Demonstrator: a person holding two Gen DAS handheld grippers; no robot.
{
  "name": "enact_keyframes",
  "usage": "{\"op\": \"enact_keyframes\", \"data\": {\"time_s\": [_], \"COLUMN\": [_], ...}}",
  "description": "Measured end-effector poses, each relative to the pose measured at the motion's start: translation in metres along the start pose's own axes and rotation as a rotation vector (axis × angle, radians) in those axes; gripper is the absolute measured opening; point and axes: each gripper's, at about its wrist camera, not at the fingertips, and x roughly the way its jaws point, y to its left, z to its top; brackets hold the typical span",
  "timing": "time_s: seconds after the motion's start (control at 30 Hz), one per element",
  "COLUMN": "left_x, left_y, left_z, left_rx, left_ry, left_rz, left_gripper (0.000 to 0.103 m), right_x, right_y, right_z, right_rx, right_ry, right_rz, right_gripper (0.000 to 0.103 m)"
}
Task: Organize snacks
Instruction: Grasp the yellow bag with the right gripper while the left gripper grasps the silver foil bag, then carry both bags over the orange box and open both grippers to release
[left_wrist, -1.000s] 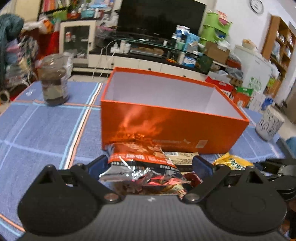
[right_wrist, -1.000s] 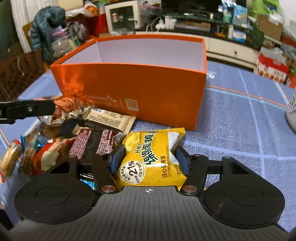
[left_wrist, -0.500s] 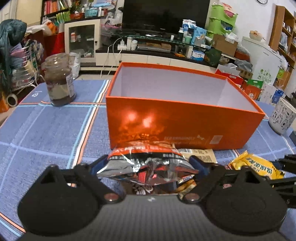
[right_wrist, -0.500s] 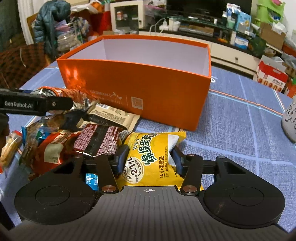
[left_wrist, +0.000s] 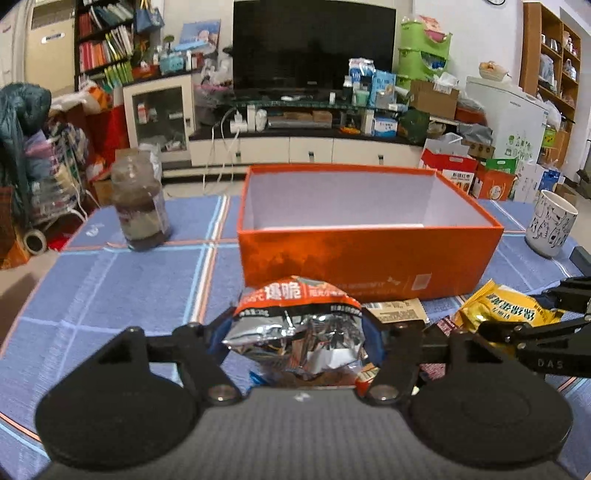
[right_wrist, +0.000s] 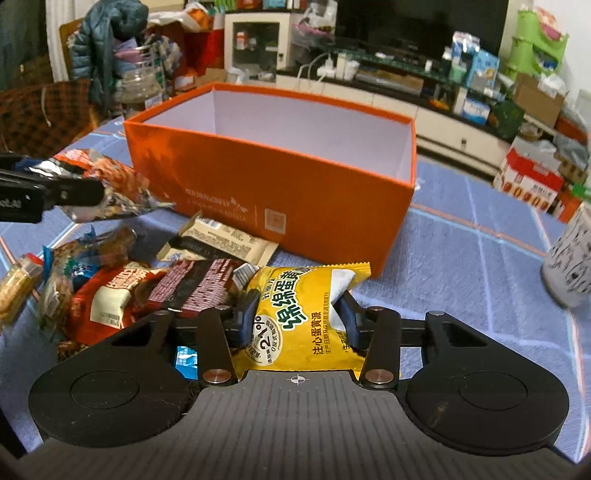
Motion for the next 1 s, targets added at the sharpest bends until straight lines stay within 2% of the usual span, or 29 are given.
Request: {"op": "enact_keyframes", "data": {"time_s": [0.3, 0.63, 0.73, 1.0], "left_x": [-0.026, -0.029, -0.030, -0.039], "left_y": [-0.003, -0.001, 0.001, -0.008], "left_z": [0.009, 0.018, 0.020, 0.026], "left_rx": [0.044, 0.013, -0.004, -0.023], "left_ry": [-0.071, -0.075, -0.083, -0.125], "left_rz": [0.080, 0.123, 0.144, 0.128], "left_gripper": [0.065, 0.065, 0.065, 0.065], "right_x": [-0.033, -0.046, -0.053, -0.067], "right_y": [0.004, 0.011, 0.013, 0.033], "right_z": [0.007, 0.014, 0.021, 0.048], "right_rx": [-0.007, 0.017, 0.043, 0.087], "right_ry": [-0.114, -0.177, -0.222, -0.354], "right_rz": [-0.051, -0.071, -0.084, -0.130], "right_gripper": [0.031, 0.030, 0.030, 0.030]}}
